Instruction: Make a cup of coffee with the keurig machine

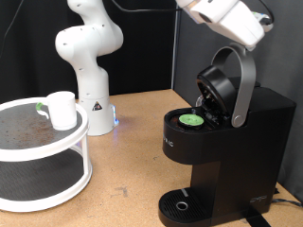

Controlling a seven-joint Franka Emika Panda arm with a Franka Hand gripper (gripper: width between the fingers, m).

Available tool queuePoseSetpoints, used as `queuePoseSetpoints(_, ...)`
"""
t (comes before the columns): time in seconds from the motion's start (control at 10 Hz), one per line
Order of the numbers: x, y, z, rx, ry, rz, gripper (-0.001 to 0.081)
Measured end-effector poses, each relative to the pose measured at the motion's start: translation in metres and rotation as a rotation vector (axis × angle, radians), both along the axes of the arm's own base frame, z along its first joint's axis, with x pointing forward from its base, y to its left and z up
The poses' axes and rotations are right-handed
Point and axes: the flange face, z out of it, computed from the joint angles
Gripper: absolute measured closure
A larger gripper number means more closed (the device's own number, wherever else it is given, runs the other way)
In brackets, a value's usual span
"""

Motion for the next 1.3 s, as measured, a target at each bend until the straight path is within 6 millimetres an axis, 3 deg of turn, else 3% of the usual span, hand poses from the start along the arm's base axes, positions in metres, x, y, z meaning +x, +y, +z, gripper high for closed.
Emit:
queuePoseSetpoints(0.7,-0.006,-0.073,-0.007,-0.052,0.035,-0.003,0.0806)
queuePoseSetpoints(1.3,-0.013,-0.107,-0.040,-0.167,0.050,0.026,0.0806)
